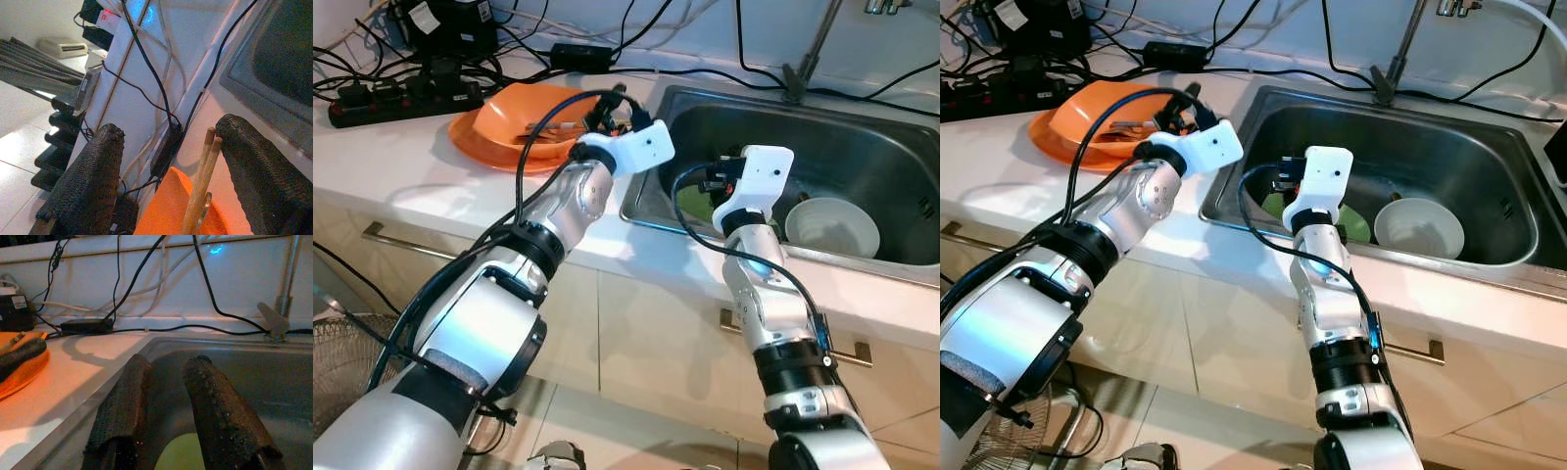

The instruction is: Kitchen organization

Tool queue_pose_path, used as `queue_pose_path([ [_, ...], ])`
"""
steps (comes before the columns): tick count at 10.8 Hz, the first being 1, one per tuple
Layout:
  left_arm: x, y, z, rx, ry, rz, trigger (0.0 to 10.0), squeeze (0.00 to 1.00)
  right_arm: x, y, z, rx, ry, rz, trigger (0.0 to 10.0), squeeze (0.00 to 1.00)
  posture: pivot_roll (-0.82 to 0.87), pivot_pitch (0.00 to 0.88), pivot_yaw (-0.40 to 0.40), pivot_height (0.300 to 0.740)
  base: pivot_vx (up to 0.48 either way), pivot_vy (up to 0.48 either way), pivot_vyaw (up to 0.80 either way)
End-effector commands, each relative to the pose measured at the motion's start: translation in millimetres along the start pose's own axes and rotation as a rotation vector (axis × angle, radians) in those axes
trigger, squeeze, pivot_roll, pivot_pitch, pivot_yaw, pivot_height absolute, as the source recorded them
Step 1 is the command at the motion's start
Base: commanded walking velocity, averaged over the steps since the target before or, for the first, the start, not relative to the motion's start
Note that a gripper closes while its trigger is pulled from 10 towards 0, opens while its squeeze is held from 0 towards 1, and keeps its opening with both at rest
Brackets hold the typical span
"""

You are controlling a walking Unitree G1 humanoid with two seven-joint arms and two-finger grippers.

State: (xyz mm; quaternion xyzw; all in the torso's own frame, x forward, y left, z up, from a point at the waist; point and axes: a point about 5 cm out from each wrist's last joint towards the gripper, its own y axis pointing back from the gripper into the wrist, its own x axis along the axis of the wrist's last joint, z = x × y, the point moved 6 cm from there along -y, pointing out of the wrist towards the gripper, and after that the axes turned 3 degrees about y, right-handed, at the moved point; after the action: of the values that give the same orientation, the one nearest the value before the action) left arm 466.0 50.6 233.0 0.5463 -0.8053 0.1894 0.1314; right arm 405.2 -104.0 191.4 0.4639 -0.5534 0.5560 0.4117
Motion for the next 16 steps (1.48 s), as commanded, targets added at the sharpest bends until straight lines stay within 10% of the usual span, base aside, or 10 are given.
queue_pose_path([
  [1,3,-2.8,-8.4,0.025,-0.012,0.007,10.0,0.0,3,3.5,-1.4,0.003,-0.013,0.004,10.0,0.0,0.01,0.073,-0.001,0.74,0.0,0.0,0.0],
  [4,1,-2.6,-12.9,0.041,-0.008,0.009,10.0,0.0,2,10.5,-8.7,0.015,-0.031,0.0,10.0,0.0,0.01,0.109,0.001,0.74,0.0,0.0,0.0],
  [5,1,-2.7,-13.9,0.047,-0.007,0.011,1.2,0.0,3,11.9,-9.4,0.017,-0.035,-0.003,10.0,0.0,0.0,0.12,0.001,0.74,0.0,0.0,0.0],
  [6,1,-2.6,-14.2,0.049,-0.007,0.011,0.0,0.0,3,12.1,-9.2,0.016,-0.036,-0.005,10.0,0.0,0.0,0.121,0.001,0.74,0.0,0.0,0.0],
  [16,1,-4.0,-25.5,0.08,-0.033,0.016,0.0,0.0,0,9.7,-11.5,0.02,-0.037,-0.022,10.0,0.0,0.02,0.095,-0.001,0.74,0.0,0.0,0.0],
])
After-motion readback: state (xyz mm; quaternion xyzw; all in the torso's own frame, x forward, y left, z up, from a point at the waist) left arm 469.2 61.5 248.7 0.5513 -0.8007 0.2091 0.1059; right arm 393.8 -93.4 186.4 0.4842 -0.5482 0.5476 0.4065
